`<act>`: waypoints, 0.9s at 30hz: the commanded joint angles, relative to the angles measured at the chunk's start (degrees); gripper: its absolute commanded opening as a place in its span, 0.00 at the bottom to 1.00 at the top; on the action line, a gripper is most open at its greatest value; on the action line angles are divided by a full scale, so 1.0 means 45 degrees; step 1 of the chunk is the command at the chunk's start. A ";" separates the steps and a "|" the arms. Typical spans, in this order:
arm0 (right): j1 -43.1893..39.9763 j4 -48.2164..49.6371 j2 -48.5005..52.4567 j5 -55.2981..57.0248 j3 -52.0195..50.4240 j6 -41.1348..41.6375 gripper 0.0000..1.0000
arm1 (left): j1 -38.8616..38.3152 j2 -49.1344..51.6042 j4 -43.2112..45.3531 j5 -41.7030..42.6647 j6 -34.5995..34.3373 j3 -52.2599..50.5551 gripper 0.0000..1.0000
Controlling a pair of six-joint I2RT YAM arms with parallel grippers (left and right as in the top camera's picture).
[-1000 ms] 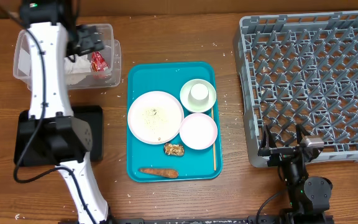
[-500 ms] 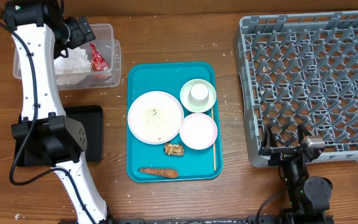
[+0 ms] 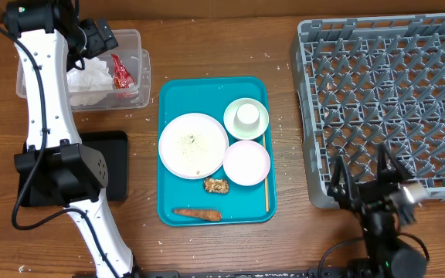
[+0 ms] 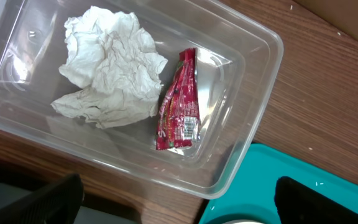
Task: Sort waste into correct bins and load items into the dishwasher
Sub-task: 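Raise the right arm and move its gripper over the white cup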
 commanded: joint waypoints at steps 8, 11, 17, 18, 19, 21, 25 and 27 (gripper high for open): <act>0.0073 0.3079 0.0083 -0.0350 0.0913 0.1146 1.00 | -0.0049 0.0155 0.0039 0.0010 -0.0121 -0.0058 1.00; 0.0073 0.2414 0.1059 -0.0432 0.2157 0.1093 1.00 | -0.0049 0.0155 0.0039 0.0005 -0.0121 -0.0058 1.00; 0.0073 0.0102 0.5911 -0.3920 0.6295 -0.0204 1.00 | -0.0049 0.0155 0.0039 0.0010 -0.0117 -0.0058 1.00; 0.0073 -0.0578 0.7077 -0.4847 0.7291 -0.0403 1.00 | -0.0049 0.0155 0.0039 0.0005 -0.0121 -0.0058 1.00; 0.0073 -0.1321 0.8126 -0.5663 0.8199 -0.0539 1.00 | -0.0049 0.0155 0.0039 0.0010 -0.0121 -0.0058 1.00; 0.0107 -0.3104 1.0229 -0.6902 1.0103 -0.0991 1.00 | -0.0049 0.0155 0.0039 0.0010 -0.0121 -0.0058 1.00; 0.0680 -0.7694 1.4455 -0.7266 1.4183 -0.2477 1.00 | -0.0049 0.0155 0.0039 0.0010 -0.0117 -0.0058 1.00; 0.1375 -1.0846 1.7228 -0.6290 1.7000 -0.3478 1.00 | -0.0049 0.0155 0.0039 0.0010 -0.0121 -0.0058 1.00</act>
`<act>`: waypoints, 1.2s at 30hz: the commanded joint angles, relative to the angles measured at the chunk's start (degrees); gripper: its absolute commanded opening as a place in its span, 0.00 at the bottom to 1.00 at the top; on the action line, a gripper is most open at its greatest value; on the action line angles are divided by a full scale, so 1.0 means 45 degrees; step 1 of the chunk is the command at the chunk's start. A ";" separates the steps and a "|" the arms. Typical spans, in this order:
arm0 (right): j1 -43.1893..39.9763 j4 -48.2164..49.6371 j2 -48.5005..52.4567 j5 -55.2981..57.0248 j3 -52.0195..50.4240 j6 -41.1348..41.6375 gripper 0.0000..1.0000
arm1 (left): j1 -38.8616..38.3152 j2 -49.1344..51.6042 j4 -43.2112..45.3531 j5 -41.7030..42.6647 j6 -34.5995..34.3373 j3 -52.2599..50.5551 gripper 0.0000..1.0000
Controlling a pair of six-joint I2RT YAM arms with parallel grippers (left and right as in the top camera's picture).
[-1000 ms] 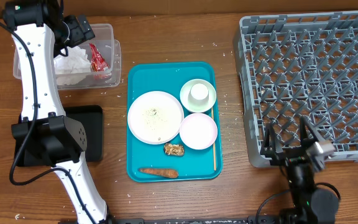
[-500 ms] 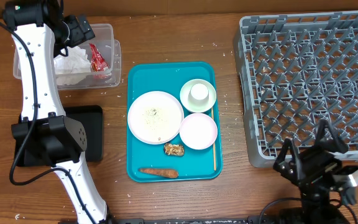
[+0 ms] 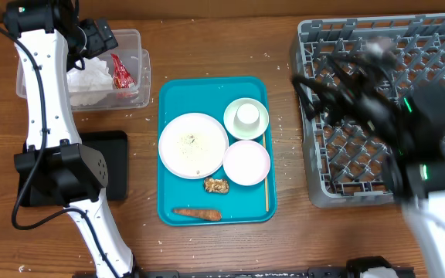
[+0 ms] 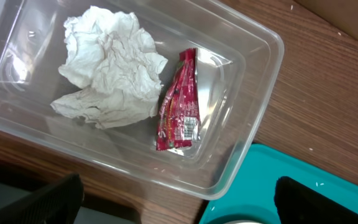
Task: Sort waste into correct bins and load items into the dishwasher
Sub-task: 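Raise the right arm and move its gripper over the white cup, then lower the right gripper onto the white cup rim to grasp it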
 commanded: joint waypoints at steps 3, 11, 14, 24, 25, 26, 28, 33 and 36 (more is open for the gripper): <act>0.1690 -0.5260 0.5425 0.1938 0.5605 -0.2531 1.00 | -0.0049 0.0151 0.0029 0.0010 -0.0117 -0.0058 1.00; 0.4090 -0.8820 1.0210 0.5824 0.8374 -0.2696 1.00 | -0.0049 0.0151 0.0029 0.0010 -0.0121 -0.0058 1.00; 0.4216 -0.9209 1.0584 0.4255 0.8369 -0.2652 1.00 | -0.0049 0.0151 0.0029 0.0010 -0.0121 -0.0058 1.00; 0.4226 -0.9496 1.1749 0.5357 0.8276 -0.1321 1.00 | -0.0049 0.0151 0.0029 0.0010 -0.0117 -0.0058 1.00; 0.4226 -0.9549 1.1885 0.5357 0.8276 -0.1311 1.00 | -0.0049 0.0151 0.0029 0.0010 -0.0117 -0.0058 1.00; 0.4231 -0.9583 1.2016 0.5357 0.8276 -0.1273 1.00 | -0.0049 0.0151 0.0029 0.0010 -0.0121 -0.0058 1.00; 0.4240 -0.9544 1.2279 0.5882 0.8228 -0.0549 1.00 | -0.0049 0.0151 0.0029 0.0010 -0.0121 -0.0058 1.00; 0.4240 -0.9559 1.2313 0.6543 0.8116 -0.0087 1.00 | -0.0049 0.0151 0.0029 0.0010 -0.0121 -0.0058 1.00; 0.4269 -0.9573 1.2313 0.6547 0.8111 0.0282 1.00 | -0.0049 0.0151 0.0029 0.0010 -0.0121 -0.0058 1.00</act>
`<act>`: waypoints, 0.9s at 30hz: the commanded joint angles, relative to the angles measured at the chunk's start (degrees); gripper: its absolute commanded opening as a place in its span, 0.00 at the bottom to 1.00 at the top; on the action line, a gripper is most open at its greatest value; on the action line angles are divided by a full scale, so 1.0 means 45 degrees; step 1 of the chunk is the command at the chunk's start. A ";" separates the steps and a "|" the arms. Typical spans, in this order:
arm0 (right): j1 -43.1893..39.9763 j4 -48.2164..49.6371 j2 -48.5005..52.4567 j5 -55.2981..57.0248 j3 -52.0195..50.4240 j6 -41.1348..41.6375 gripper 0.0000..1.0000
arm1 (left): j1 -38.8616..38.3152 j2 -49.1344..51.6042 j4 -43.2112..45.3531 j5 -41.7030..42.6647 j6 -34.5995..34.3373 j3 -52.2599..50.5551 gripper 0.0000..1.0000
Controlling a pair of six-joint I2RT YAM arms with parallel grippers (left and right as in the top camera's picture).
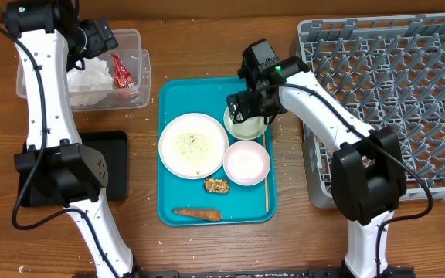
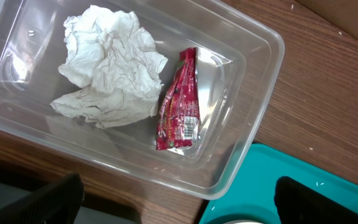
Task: Sort waste into correct bins and load items into the dishwasher
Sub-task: 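Lower the right gripper onto the white cup rim to grasp it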
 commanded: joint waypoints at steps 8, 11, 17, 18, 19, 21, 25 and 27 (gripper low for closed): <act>0.0330 0.0427 -0.0068 0.0398 -0.0384 0.1316 1.00 | -0.0049 0.0131 0.0034 0.0005 -0.0112 -0.0049 1.00; 0.0568 0.0554 -0.0068 0.0398 -0.0393 0.1418 0.99 | -0.0049 0.0131 0.0034 0.0005 -0.0112 -0.0049 1.00; 0.0996 0.0355 -0.0068 0.1846 -0.0427 0.2113 0.97 | -0.0049 0.0131 0.0034 0.0005 -0.0117 -0.0049 1.00; 0.1005 0.0345 -0.0068 0.1914 -0.0427 0.2118 0.96 | -0.0049 0.0131 0.0034 0.0005 -0.0112 -0.0049 1.00; 0.1020 0.0330 -0.0068 0.1909 -0.0427 0.2127 0.96 | -0.0049 0.0131 0.0034 0.0005 -0.0112 -0.0049 1.00; 0.1025 0.0267 -0.0063 0.1919 -0.0427 0.2283 0.93 | -0.0049 0.0131 0.0034 0.0005 -0.0117 -0.0049 1.00; 0.1025 0.0238 -0.0063 0.1972 -0.0452 0.2370 0.90 | -0.0049 0.0131 0.0034 0.0005 -0.0117 -0.0049 1.00; 0.1025 0.0228 -0.0053 0.2059 -0.0461 0.2399 0.90 | -0.0049 0.0131 0.0034 0.0005 -0.0117 -0.0049 1.00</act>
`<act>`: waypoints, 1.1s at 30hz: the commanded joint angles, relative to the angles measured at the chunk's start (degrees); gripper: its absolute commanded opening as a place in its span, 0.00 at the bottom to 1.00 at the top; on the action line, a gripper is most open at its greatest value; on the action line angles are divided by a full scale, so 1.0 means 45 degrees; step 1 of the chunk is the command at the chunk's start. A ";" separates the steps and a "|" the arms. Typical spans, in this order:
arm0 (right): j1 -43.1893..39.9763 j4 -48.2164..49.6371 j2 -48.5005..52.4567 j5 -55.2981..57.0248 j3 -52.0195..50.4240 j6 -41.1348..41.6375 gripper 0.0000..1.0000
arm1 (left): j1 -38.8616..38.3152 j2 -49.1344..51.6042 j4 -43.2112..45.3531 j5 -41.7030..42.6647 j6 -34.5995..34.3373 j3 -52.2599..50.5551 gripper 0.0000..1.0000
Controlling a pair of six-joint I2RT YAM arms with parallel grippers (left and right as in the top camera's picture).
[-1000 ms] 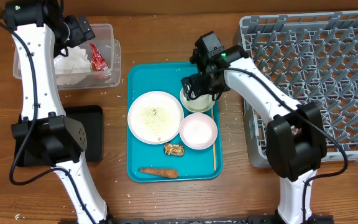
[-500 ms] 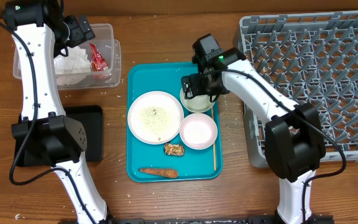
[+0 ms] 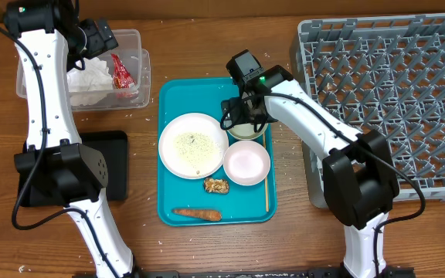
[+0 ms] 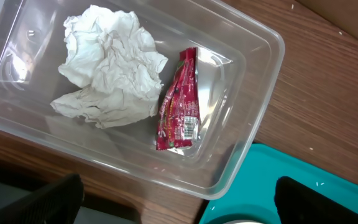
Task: Sort waste into correct bins and load items into the dishwasher
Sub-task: 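Lower the right gripper onto the white cup rim to grasp it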
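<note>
A teal tray [image 3: 178, 96] holds a white plate [image 3: 193, 144] with crumbs, a pink bowl [image 3: 246, 163], a food scrap [image 3: 216, 185], a carrot [image 3: 197, 214] and a chopstick [image 3: 266, 185]. My right gripper [image 3: 240, 118] is low over the green bowl [image 3: 247, 136]. Its dark fingers stand apart and hide the white cup inside, so it looks open. My left gripper [image 4: 179, 199] hangs open above the clear bin [image 4: 253, 118], which holds a crumpled tissue [image 4: 107, 65] and a red wrapper [image 4: 179, 115]. The bin [image 3: 134, 38] also shows in the overhead view.
A grey dish rack [image 3: 392, 100] fills the right side of the table. A black flat box [image 3: 108, 166] lies left of the tray, by the left arm's base. The right arm reaches from the front right across the rack's left edge.
My right gripper has shifted a little to the left and sits lower on the green bowl, and the white cup is now hidden under it. The left arm and the bin's contents are unchanged.
My right arm was first folded at the front right, by the rack's near edge. Then it showed blurred over the rack, then above the green bowl on the tray, and now low on that bowl. My left gripper stayed open over the clear bin.
</note>
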 commanded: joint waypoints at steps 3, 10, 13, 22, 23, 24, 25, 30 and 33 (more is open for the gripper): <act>0.0015 0.0029 -0.0053 0.0330 -0.0209 0.0301 0.90 | -0.0049 0.0131 0.0034 0.0010 -0.0112 -0.0049 1.00; 0.0053 0.0107 -0.0053 0.0287 -0.0316 0.0685 0.83 | -0.0049 0.0131 0.0034 0.0010 -0.0112 -0.0049 1.00; 0.0078 0.0175 -0.0053 0.0291 -0.0277 0.0743 0.79 | -0.0049 0.0131 0.0034 0.0010 -0.0112 -0.0049 1.00; -0.0024 -0.0597 -0.0092 0.0301 0.0957 0.0962 0.72 | -0.0049 0.0131 0.0034 0.0010 -0.0117 -0.0049 1.00; -0.0053 -0.0733 -0.0102 0.0301 0.1122 0.0962 0.72 | -0.0049 0.0131 0.0034 0.0010 -0.0112 -0.0049 1.00; -0.0092 -0.0908 -0.0107 0.0301 0.1350 0.0962 0.72 | -0.0049 0.0131 0.0034 0.0010 -0.0112 -0.0049 1.00; -0.0141 -0.1098 -0.0117 0.0301 0.1608 0.0962 0.72 | -0.0049 0.0131 0.0034 0.0010 -0.0112 -0.0049 1.00; -0.0651 -0.2137 -0.0180 0.0296 0.3220 0.0952 0.63 | -0.0049 0.0131 0.0034 0.0010 -0.0117 -0.0049 1.00; -0.0976 -0.2832 -0.0180 0.0296 0.3944 0.0670 0.71 | -0.0049 0.0131 0.0034 0.0010 -0.0117 -0.0049 1.00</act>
